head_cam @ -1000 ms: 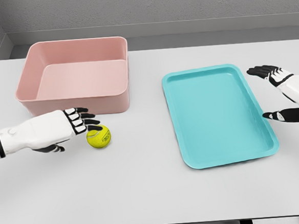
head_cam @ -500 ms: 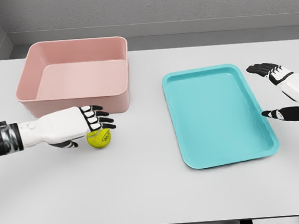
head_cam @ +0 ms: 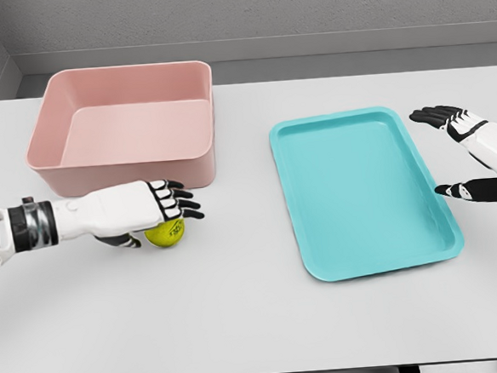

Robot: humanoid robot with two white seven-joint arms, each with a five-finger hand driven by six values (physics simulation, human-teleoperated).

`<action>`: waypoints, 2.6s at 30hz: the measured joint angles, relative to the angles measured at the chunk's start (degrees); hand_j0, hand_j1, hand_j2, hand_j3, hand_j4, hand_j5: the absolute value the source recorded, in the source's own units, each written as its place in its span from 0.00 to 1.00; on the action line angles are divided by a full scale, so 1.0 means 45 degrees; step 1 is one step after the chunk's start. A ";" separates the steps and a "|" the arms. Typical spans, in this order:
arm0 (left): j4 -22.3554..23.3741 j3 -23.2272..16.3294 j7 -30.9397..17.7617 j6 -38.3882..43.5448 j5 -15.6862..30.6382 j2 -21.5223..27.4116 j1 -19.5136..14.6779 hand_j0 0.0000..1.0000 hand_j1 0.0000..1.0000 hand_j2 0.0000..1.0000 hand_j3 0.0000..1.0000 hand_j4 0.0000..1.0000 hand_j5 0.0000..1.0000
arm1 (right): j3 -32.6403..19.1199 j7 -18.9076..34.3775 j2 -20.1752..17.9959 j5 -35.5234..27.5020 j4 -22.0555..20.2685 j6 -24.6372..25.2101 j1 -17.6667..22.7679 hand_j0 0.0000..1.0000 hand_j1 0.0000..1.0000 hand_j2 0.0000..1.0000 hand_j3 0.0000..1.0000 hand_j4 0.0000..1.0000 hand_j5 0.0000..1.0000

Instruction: Put the tennis from the blue tray into the pink basket with both arms

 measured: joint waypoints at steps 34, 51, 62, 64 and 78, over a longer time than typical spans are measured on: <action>0.0953 -0.0537 -0.0042 0.0000 -0.0086 -0.0493 -0.0234 0.78 0.78 0.78 0.78 0.78 0.78 | -0.0018 0.0000 0.0000 0.0000 0.0035 0.0000 0.0020 1.00 1.00 1.00 1.00 1.00 1.00; 0.0940 -0.0556 -0.0489 -0.0003 0.0068 -0.0460 -0.0527 0.60 0.60 0.60 0.60 0.60 0.60 | -0.0020 0.0000 0.0000 0.0000 0.0039 0.0000 0.0059 1.00 1.00 1.00 1.00 1.00 1.00; 0.0793 -0.0536 -0.0491 -0.0003 0.0827 -0.0339 -0.1074 0.61 0.61 0.61 0.61 0.61 0.61 | -0.0020 0.0000 0.0000 0.0000 0.0039 0.0000 0.0078 1.00 1.00 1.00 1.00 1.00 1.00; 0.0789 -0.0537 -0.0490 -0.0003 0.1003 -0.0324 -0.1075 0.61 0.61 0.61 0.61 0.61 0.61 | -0.0020 0.0000 0.0000 0.0000 0.0039 0.0000 0.0078 1.00 1.00 1.00 1.00 1.00 1.00; 0.0784 -0.0501 -0.0492 -0.0005 0.1706 -0.0199 -0.1562 0.61 0.61 0.61 0.61 0.61 0.61 | -0.0020 0.0000 0.0000 0.0001 0.0057 0.0000 0.0098 1.00 1.00 1.00 1.00 1.00 1.00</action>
